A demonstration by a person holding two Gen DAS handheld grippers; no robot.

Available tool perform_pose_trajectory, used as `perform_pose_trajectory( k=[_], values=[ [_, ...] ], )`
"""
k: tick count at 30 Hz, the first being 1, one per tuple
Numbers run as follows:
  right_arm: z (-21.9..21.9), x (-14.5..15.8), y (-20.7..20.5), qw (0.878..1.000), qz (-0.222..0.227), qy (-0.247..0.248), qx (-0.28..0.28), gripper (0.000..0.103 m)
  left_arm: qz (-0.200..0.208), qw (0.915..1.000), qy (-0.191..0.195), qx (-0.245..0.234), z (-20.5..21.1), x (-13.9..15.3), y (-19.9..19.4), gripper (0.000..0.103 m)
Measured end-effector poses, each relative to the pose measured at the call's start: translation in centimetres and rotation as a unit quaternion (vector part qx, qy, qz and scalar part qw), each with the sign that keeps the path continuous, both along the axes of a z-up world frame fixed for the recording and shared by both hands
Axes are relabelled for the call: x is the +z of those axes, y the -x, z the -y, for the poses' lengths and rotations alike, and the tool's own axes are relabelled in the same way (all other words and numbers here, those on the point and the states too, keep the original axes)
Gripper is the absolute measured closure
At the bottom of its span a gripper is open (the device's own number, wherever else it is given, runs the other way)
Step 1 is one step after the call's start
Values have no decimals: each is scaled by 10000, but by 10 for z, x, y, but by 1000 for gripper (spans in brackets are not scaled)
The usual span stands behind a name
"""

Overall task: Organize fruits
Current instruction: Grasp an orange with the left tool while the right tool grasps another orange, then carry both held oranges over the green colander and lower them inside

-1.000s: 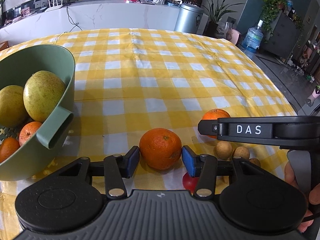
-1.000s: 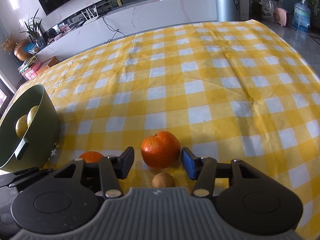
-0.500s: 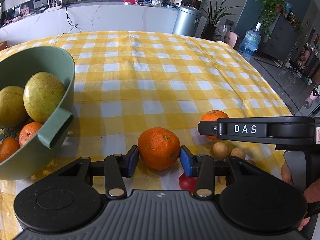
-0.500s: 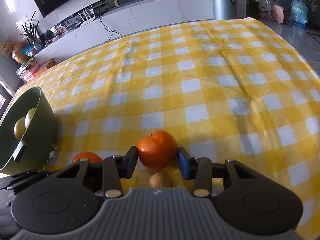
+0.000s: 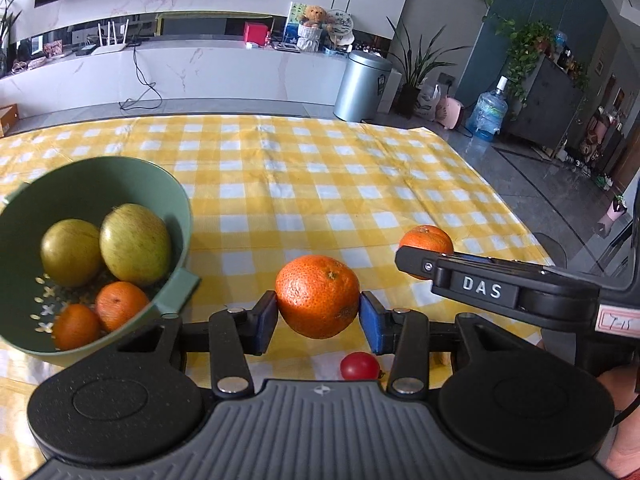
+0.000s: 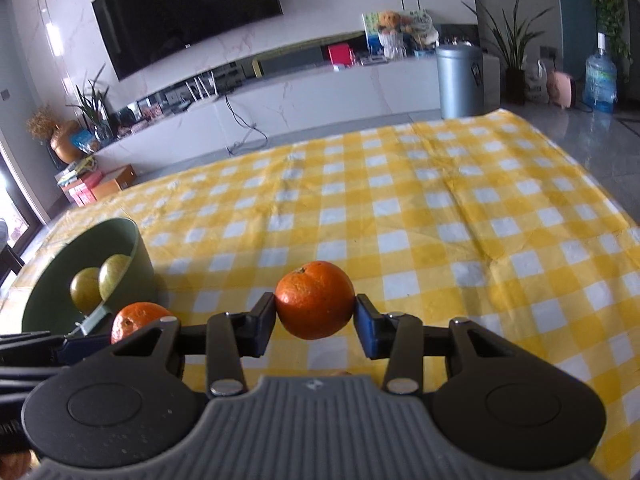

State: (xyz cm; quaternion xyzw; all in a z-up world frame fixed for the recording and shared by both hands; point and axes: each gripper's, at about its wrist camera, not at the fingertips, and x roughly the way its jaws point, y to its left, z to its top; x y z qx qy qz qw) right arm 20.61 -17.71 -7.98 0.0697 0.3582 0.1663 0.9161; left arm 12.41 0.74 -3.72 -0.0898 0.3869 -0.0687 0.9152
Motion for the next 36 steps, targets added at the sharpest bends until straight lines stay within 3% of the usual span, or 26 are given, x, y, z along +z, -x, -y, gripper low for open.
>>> perform_pose_trajectory(
  k=[11,18,21,28,32,36],
  values=[
    [-23,26,29,9978,270,-349,497,63,254,9993,27,265,-37,41,19,53],
    [-74,52,48,9887,542,-311,1359,63,304,9941,614,837,-94,60,25,53],
    [-97,60,49,9836,560,-248,1698,63,238,9908,877,1005,-112,59,21,53],
    [-144,70,40,9715,509,142,2309,63,-266,9875,874,1284,-150,45,2,53],
    [-163,65,32,9672,395,359,2483,63,-582,9843,1042,1300,-166,28,-7,53],
    [-177,55,22,9637,270,516,2605,63,-829,9814,972,1430,-176,12,-14,53]
  ],
)
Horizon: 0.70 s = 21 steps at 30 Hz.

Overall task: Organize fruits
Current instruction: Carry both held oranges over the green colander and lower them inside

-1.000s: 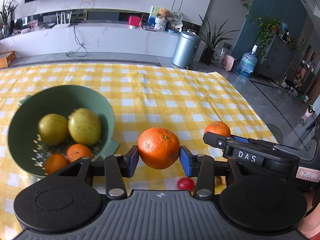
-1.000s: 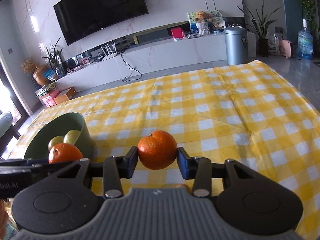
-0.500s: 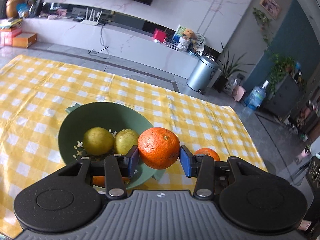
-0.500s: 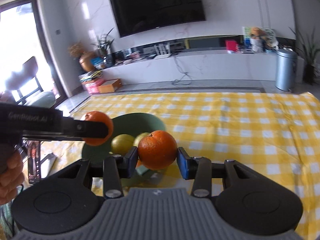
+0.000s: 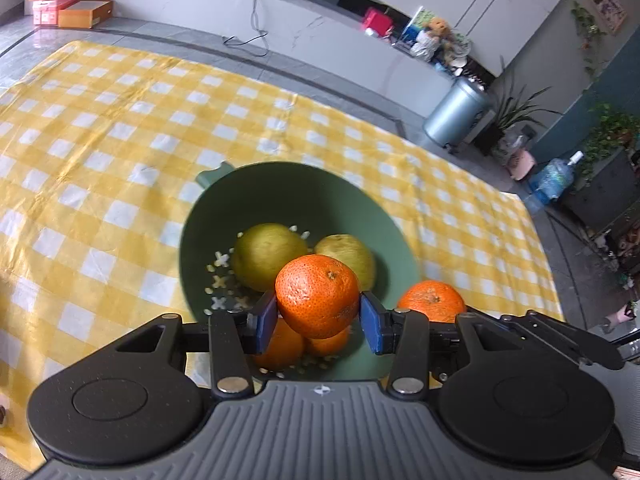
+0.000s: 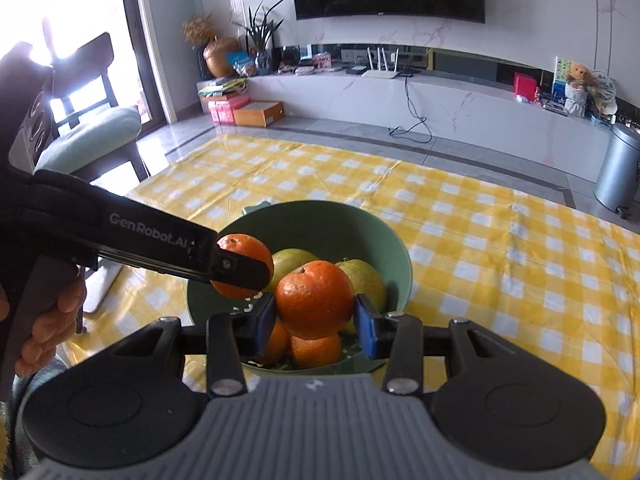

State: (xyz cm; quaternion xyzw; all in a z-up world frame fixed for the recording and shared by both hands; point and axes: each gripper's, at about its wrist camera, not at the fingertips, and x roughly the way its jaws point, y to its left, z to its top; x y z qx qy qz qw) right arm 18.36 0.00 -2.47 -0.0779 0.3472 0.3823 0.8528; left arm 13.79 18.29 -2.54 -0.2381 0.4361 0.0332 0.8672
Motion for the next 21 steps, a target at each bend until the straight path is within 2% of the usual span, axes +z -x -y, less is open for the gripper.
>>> perform_pose_trajectory(
  k=[7,15,18,21],
  values=[
    [-22,-18,-18,9990,-103,411,116,63,-370,9993,80,6,-6,-25,-11,53],
    [-43,-38,-28,9937,66,1091,248,64,-418,9986,-268,-182,3,-34,-18,53],
    [-44,-43,-31,9924,51,1197,264,64,-409,9974,-528,-286,10,-34,-20,53],
    [-45,-46,-32,9916,78,1257,309,64,-371,9967,-630,-358,14,-35,-20,53]
  ],
)
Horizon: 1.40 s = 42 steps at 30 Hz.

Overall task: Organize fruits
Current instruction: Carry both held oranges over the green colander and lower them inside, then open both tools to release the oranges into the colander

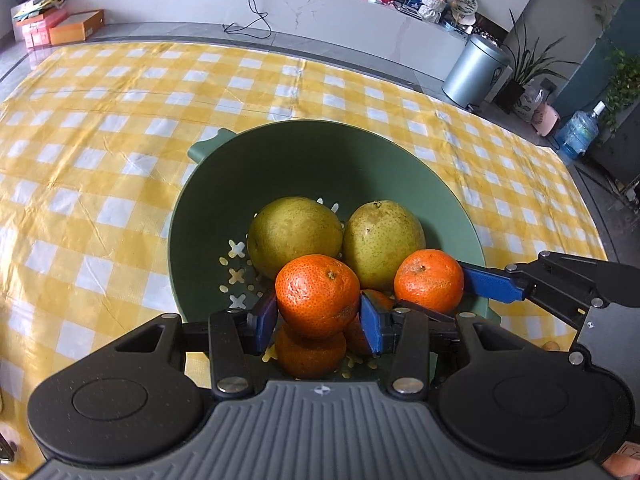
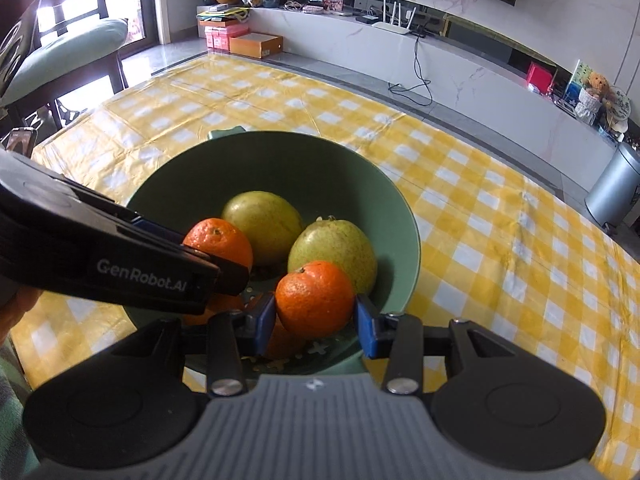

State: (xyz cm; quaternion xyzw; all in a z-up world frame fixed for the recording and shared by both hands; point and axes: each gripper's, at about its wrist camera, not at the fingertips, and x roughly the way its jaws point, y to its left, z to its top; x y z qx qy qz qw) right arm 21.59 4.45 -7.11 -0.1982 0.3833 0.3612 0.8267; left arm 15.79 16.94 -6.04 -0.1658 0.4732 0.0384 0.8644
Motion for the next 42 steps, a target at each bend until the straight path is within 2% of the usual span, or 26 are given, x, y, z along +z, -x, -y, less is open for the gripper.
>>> perform_pose_trajectory(
  k=[12,13,16,18,20,22,32,34,42],
  values=[
    [-5,-4,3,9998,23,145,163,63,175,9996,-61,-234,3,-2,0,49],
    [-5,-4,3,9998,0,122,163,63,209,9995,-26,-216,2,-2,1,45],
    [-4,-4,3,9997,-103,61,201,62,290,9993,196,-161,-4,-1,3,43],
    [-4,-3,5,9998,-92,39,194,58,304,9992,240,-134,-4,0,4,43],
    [-3,-1,6,9998,-52,-12,175,49,333,9991,242,-97,-4,1,6,41],
    [-1,2,6,9998,-86,-71,141,49,358,9989,295,-32,-4,2,7,41],
    [19,23,13,9989,-16,-446,-115,43,686,9976,120,-17,12,29,19,41],
    [24,29,17,9986,82,-488,-160,38,760,9971,67,-33,17,35,22,41],
    [61,51,38,9957,348,-720,-469,34,1073,9934,-31,-412,49,62,40,41]
  ],
)
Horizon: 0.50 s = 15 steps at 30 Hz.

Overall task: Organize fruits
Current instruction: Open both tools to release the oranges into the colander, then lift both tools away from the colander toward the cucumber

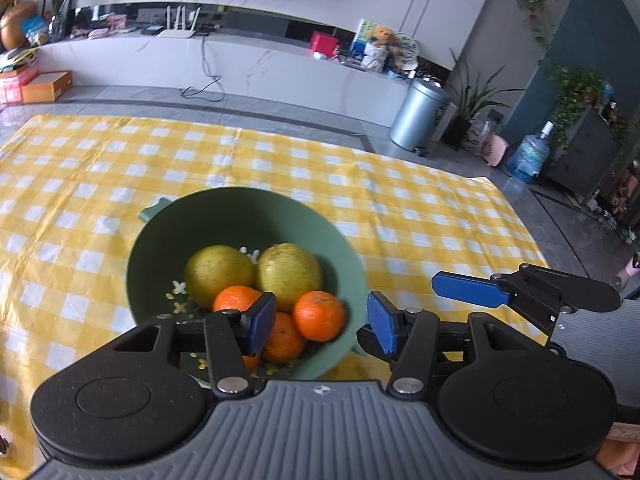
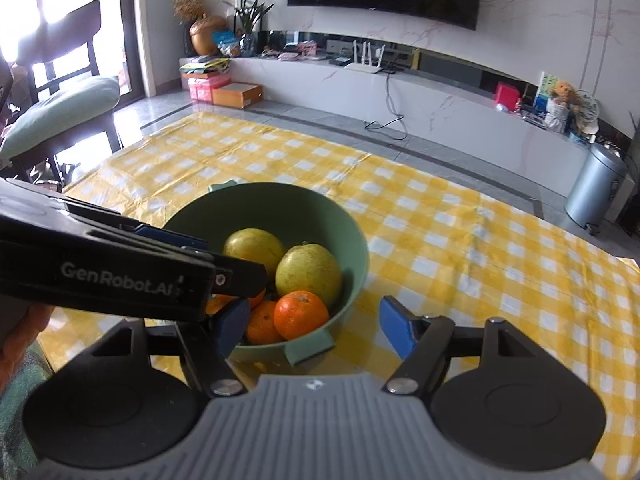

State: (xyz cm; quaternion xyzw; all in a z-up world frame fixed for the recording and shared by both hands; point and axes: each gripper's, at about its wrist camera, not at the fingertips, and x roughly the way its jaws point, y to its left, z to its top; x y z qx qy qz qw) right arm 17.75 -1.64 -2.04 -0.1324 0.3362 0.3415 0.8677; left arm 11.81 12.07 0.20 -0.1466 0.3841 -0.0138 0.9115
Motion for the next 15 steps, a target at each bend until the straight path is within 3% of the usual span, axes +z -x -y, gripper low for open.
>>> perform_pose_trajectory(
  k=[9,15],
  values=[
    [58,9,32,9982,145,-147,-562,32,54,9985,55,-542,40,13,19,41],
    [98,-4,50,9941,-130,-171,-1063,31,-110,9960,-17,-890,69,7,26,41]
  ],
)
